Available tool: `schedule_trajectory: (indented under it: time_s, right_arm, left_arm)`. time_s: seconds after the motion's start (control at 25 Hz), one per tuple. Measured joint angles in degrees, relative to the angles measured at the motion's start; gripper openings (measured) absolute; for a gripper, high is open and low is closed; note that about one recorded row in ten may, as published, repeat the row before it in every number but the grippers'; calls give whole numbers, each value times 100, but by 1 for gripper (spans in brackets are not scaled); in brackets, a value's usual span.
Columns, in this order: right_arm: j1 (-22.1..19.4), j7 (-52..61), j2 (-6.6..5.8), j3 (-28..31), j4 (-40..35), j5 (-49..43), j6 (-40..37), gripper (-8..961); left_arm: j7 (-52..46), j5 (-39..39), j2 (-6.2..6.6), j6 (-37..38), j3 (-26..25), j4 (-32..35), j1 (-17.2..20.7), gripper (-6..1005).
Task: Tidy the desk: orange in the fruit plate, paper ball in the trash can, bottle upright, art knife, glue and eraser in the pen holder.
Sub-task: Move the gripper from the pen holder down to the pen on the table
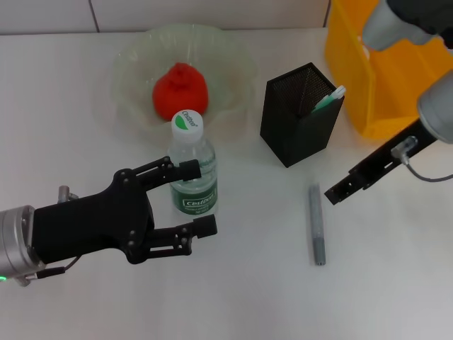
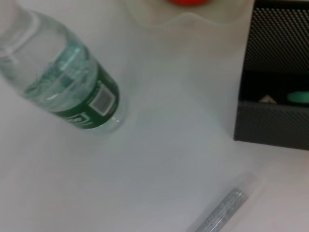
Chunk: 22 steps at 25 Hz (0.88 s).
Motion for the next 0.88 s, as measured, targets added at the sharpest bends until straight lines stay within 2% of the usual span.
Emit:
schedule_trajectory:
  time_s: [0.28, 0.56, 0.88]
  right_arm:
    - [180, 556, 14, -201, 490, -57, 530, 652]
    - [728, 681, 22, -507, 1759, -82, 1019, 643]
    - [900, 707, 34, -720, 2125, -62, 1302, 633]
  left_arm:
    - [2, 2, 5, 23, 1, 23, -6, 859]
    - [112, 37, -2, 24, 9, 7, 11, 859]
    - [143, 41, 0, 45, 10, 0, 39, 860]
